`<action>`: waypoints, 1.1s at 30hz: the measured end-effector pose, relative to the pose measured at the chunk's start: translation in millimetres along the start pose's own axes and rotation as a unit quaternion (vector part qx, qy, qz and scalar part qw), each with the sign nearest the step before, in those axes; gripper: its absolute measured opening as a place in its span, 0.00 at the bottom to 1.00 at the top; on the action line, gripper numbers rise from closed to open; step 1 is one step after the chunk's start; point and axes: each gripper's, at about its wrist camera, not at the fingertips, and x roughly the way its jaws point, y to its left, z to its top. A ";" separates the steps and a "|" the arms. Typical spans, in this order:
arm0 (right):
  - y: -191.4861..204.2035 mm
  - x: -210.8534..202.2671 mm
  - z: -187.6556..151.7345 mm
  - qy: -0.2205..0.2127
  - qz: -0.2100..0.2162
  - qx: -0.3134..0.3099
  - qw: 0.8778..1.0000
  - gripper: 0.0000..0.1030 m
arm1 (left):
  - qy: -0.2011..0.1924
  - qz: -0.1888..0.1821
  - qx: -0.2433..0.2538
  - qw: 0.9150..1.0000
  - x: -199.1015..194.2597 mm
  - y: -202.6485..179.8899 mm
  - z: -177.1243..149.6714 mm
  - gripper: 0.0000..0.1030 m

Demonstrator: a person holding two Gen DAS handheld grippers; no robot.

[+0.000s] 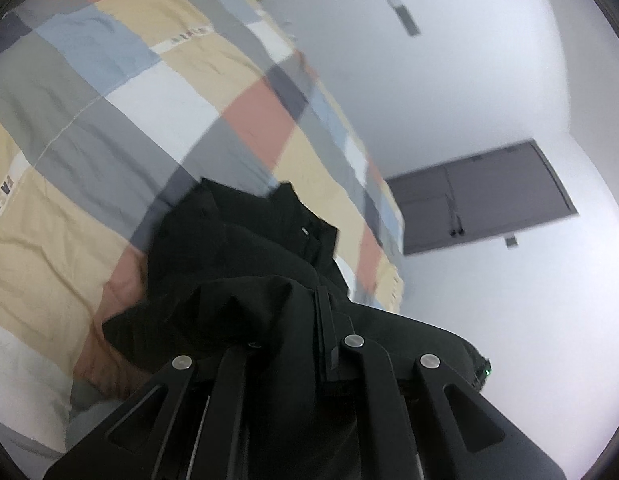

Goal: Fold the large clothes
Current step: 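Lower the folded hem onto the collar end with both grippers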

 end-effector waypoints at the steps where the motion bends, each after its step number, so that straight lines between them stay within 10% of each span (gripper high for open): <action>1: -2.8 7.9 4.4 0.001 -0.006 0.005 1.000 0.03 | -0.004 0.003 -0.012 1.000 6.6 1.3 5.8 0.07; 21: -82.5 174.6 49.3 0.074 -0.174 0.070 0.980 0.02 | 0.020 0.168 -0.096 0.981 177.4 54.4 90.9 0.11; 33: -138.5 232.8 42.5 0.122 -0.197 0.110 0.967 0.01 | 0.085 0.184 -0.089 0.975 249.5 82.6 113.7 0.12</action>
